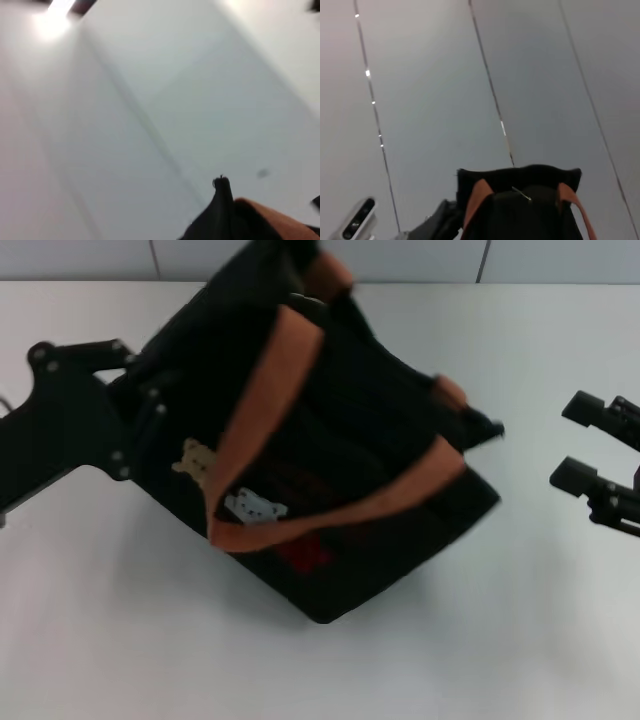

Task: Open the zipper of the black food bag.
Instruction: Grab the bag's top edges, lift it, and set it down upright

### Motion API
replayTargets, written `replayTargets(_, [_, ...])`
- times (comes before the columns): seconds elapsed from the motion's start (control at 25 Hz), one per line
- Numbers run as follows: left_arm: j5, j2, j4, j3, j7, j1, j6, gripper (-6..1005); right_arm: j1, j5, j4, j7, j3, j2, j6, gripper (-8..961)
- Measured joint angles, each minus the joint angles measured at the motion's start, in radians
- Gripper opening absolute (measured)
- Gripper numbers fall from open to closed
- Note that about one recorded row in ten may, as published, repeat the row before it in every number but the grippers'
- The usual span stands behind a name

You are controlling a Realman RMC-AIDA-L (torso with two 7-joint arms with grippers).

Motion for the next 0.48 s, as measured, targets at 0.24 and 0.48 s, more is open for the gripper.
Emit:
replayTargets(0.24, [0.001,-0.001,0.063,0.158,0.123,-0.061,0.014,95,0.002,-0.005,0.008,0.016,-0.012,0.0,0.022,832])
replayTargets(0.48, [-0.004,-0.003,0.098,0.281,0.231,-0.062,-0.037,93,0.031,-0.091,-0.007,0.099,-0.117,-0.002,0.106,831])
